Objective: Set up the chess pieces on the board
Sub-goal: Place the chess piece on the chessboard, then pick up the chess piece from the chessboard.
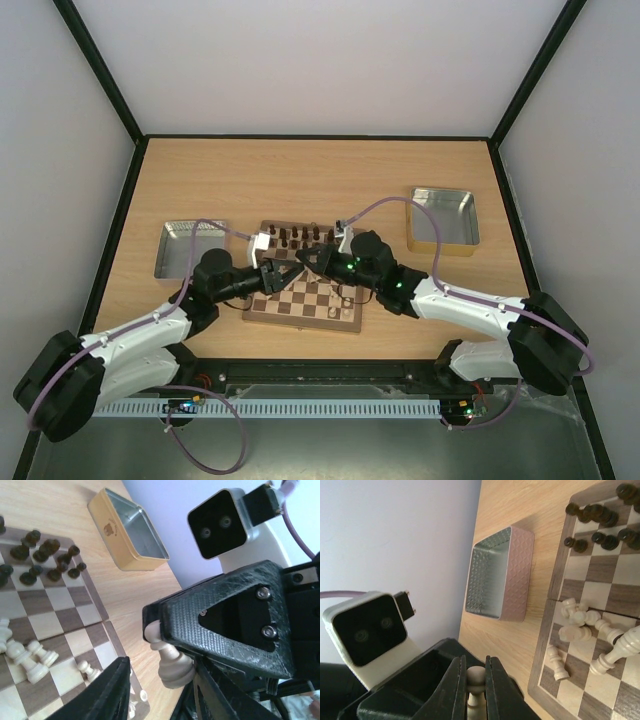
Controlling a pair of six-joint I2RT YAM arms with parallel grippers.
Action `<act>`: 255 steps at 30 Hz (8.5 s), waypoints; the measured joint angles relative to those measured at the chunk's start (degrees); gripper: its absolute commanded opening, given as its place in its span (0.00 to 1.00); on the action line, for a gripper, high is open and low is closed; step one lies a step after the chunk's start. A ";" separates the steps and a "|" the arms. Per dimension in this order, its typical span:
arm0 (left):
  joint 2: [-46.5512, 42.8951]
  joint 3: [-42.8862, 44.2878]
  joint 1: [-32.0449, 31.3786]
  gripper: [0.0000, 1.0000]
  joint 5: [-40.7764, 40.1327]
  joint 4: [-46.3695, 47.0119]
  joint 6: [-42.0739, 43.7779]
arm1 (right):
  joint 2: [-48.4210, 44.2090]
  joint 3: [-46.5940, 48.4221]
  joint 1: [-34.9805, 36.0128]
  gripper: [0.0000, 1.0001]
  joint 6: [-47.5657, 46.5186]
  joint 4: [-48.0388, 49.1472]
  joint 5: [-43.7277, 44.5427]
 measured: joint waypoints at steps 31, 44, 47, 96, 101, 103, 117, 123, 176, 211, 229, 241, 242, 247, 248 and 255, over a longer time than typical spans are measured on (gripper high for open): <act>-1.99 3.87 -2.29 0.07 0.61 -10.67 38.69 | -2.89 14.49 -0.81 0.42 -18.40 -33.51 0.52; -3.78 4.98 -2.91 0.07 4.22 -13.03 47.43 | -0.79 20.11 -0.96 0.38 -26.29 -41.90 -5.07; -3.82 4.98 -2.91 0.10 4.50 -13.73 47.84 | -0.02 20.37 -0.96 0.26 -27.41 -42.71 -6.01; -22.34 7.58 -2.32 0.73 -31.82 -44.89 6.86 | 11.69 6.32 12.24 0.08 -36.68 -32.92 26.34; -21.49 7.58 -2.12 0.73 -31.82 -44.85 7.02 | 12.57 6.32 12.24 0.12 -37.07 -32.89 25.59; -21.51 7.54 -2.08 0.73 -31.82 -44.81 7.02 | 12.68 6.34 12.24 0.14 -37.13 -32.63 25.51; -22.16 7.06 -1.75 0.73 -31.78 -44.50 6.99 | 12.44 6.34 12.24 0.25 -37.18 -32.59 25.53; -22.18 6.75 -1.64 0.73 -31.47 -44.41 6.95 | 10.23 8.61 12.24 0.27 -34.25 -34.86 28.02; -13.84 3.32 4.74 0.74 -20.79 -31.58 8.79 | 22.51 20.48 2.29 0.06 -40.13 -52.46 16.76; -13.86 2.69 4.90 0.74 -18.40 -30.08 6.99 | 4.31 1.29 2.29 0.04 -38.88 -21.00 23.76; -12.28 1.03 4.98 0.52 -1.49 -11.13 1.27 | 0.13 5.88 2.29 0.05 -12.76 -6.03 6.14; -8.90 0.28 5.09 0.23 6.01 1.81 -3.89 | 0.13 6.12 1.53 0.06 -5.46 0.02 -1.77; -8.90 0.22 5.22 0.19 6.16 2.19 -4.09 | 0.13 6.12 1.42 0.06 -5.29 0.33 -2.10; -8.96 -0.11 5.62 0.06 6.69 3.98 -4.57 | -0.15 5.86 1.05 0.06 -4.04 2.19 -3.50; -8.98 -0.11 5.64 0.05 6.75 4.28 -4.87 | -0.17 5.84 0.96 0.06 -3.96 2.54 -3.72; -9.75 -0.15 5.62 0.03 7.17 5.20 -4.76 | -0.61 5.66 0.87 0.21 -4.66 4.00 -5.25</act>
